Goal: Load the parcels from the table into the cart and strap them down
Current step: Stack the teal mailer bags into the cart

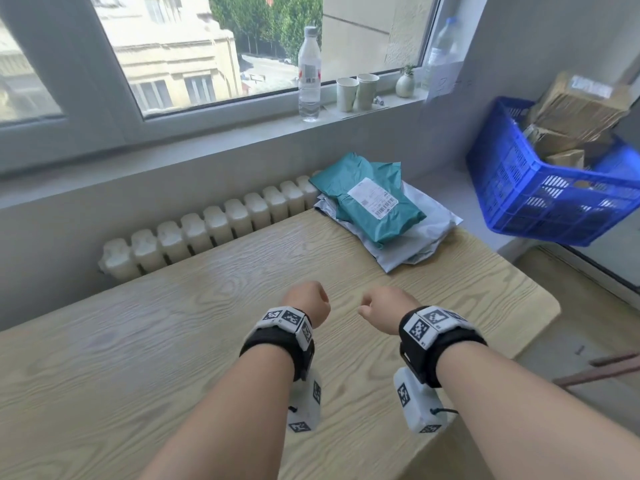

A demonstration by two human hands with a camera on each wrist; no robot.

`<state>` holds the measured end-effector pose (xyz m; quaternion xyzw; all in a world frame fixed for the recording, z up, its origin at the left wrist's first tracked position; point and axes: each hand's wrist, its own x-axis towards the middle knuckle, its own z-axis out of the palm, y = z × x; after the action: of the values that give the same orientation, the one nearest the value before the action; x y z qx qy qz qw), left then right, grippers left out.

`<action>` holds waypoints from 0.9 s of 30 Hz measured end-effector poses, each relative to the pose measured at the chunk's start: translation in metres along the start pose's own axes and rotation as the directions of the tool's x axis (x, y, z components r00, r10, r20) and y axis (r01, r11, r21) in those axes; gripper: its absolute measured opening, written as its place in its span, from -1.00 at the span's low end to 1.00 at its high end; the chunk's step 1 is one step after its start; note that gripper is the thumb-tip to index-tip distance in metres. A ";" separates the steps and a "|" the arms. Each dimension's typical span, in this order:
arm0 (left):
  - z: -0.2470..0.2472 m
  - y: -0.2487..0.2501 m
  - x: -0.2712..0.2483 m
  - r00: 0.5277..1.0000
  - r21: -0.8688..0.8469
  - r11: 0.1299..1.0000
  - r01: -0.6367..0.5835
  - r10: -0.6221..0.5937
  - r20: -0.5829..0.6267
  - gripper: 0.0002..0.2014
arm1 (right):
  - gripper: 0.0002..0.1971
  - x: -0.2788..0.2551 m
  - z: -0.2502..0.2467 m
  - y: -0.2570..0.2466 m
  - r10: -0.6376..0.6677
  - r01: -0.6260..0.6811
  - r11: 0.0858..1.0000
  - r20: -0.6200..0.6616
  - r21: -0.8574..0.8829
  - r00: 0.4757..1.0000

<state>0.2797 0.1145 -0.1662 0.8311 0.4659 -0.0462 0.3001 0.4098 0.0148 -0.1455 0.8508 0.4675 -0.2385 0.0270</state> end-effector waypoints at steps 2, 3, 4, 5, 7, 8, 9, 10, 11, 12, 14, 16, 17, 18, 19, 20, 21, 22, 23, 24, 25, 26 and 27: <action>-0.002 0.006 0.010 1.000 0.002 1.000 0.007 -0.007 -0.001 -0.76 | -0.75 0.010 -0.006 0.006 -0.003 0.003 1.000 -0.013 0.007 1.000; -0.001 0.009 0.014 1.000 0.003 1.000 0.011 -0.011 0.006 -0.76 | -0.75 0.014 -0.008 0.009 0.001 -0.001 1.000 -0.011 0.009 1.000; 0.000 0.012 0.018 1.000 0.006 1.000 0.015 -0.015 0.012 -0.77 | -0.75 0.017 -0.010 0.012 0.005 -0.005 1.000 -0.009 0.010 1.000; 0.001 0.015 0.021 1.000 0.007 1.000 0.021 -0.021 0.015 -0.77 | -0.75 0.020 -0.012 0.016 0.013 -0.013 1.000 -0.007 0.012 1.000; 0.001 0.021 0.029 0.999 -0.001 0.999 0.035 -0.035 0.012 -0.78 | -0.75 0.029 -0.018 0.023 0.017 -0.017 1.000 -0.011 0.016 1.000; 0.000 0.023 0.034 0.999 -0.007 0.999 0.039 -0.039 0.006 -0.79 | -0.75 0.034 -0.021 0.026 0.014 -0.014 1.000 -0.017 0.022 1.000; -0.001 0.026 0.038 0.999 -0.011 0.999 0.045 -0.045 -0.001 -0.78 | -0.75 0.040 -0.023 0.029 0.009 -0.008 1.000 -0.023 0.030 1.000; -0.003 0.028 0.042 0.999 -0.012 0.999 0.050 -0.051 -0.007 -0.78 | -0.75 0.046 -0.027 0.033 -0.001 0.002 0.999 -0.023 0.034 1.000; -0.003 0.031 0.046 0.998 -0.010 0.998 0.060 -0.060 -0.009 -0.77 | -0.75 0.051 -0.030 0.037 -0.016 0.016 0.999 -0.019 0.032 1.000; -0.004 0.034 0.051 0.997 -0.010 0.997 0.072 -0.072 -0.012 -0.76 | -0.75 0.056 -0.033 0.041 -0.033 0.033 0.999 -0.014 0.024 0.999; -0.007 0.043 0.060 0.994 -0.021 0.994 0.108 -0.108 -0.027 -0.77 | -0.75 0.069 -0.041 0.051 -0.069 0.069 0.998 -0.012 0.012 0.998; -0.010 0.054 0.071 0.988 -0.034 0.989 0.146 -0.147 -0.046 -0.78 | -0.76 0.085 -0.053 0.063 -0.099 0.099 0.995 -0.013 0.022 0.995; -0.012 0.061 0.078 0.985 -0.039 0.986 0.162 -0.164 -0.048 -0.78 | -0.76 0.094 -0.060 0.069 -0.111 0.111 0.993 -0.016 0.033 0.994; -0.012 0.069 0.085 0.983 -0.048 0.983 0.175 -0.177 -0.054 -0.78 | -0.76 0.102 -0.067 0.075 -0.123 0.124 0.991 -0.019 0.044 0.992; -0.013 0.079 0.093 0.980 -0.060 0.981 0.186 -0.190 -0.062 -0.78 | -0.77 0.112 -0.074 0.082 -0.135 0.136 0.989 -0.026 0.056 0.991; -0.012 0.090 0.102 0.977 -0.079 0.978 0.195 -0.201 -0.072 -0.79 | -0.78 0.121 -0.080 0.090 -0.139 0.141 0.988 -0.030 0.071 0.990; -0.010 0.100 0.112 0.974 -0.104 0.973 0.206 -0.214 -0.079 -0.78 | -0.78 0.130 -0.086 0.099 -0.140 0.142 0.986 -0.035 0.086 0.990; -0.007 0.109 0.123 0.970 -0.134 0.967 0.216 -0.228 -0.087 -0.77 | -0.78 0.139 -0.093 0.108 -0.137 0.141 0.985 -0.041 0.097 0.990; -0.003 0.119 0.133 0.965 -0.168 0.959 0.230 -0.247 -0.090 -0.74 | -0.77 0.149 -0.098 0.119 -0.136 0.141 0.984 -0.055 0.108 0.989; 0.001 0.127 0.142 0.959 -0.203 0.948 0.246 -0.269 -0.092 -0.71 | -0.74 0.158 -0.103 0.128 -0.130 0.138 0.983 -0.068 0.119 0.989; 0.006 0.135 0.151 0.952 -0.239 0.934 0.265 -0.293 -0.092 -0.67 | -0.69 0.166 -0.108 0.138 -0.124 0.135 0.982 -0.086 0.132 0.989; 0.009 0.141 0.160 0.943 -0.276 0.918 0.284 -0.319 -0.093 -0.64 | -0.63 0.174 -0.112 0.146 -0.117 0.132 0.980 -0.103 0.149 0.988; 0.012 0.146 0.168 0.931 -0.310 0.899 0.309 -0.352 -0.092 -0.60 | -0.58 0.182 -0.116 0.153 -0.112 0.132 0.977 -0.122 0.169 0.986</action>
<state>0.4933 0.1768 -0.1696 0.6875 0.6229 0.0332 0.3719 0.6594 0.1024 -0.1487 0.8313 0.4968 -0.2325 -0.0894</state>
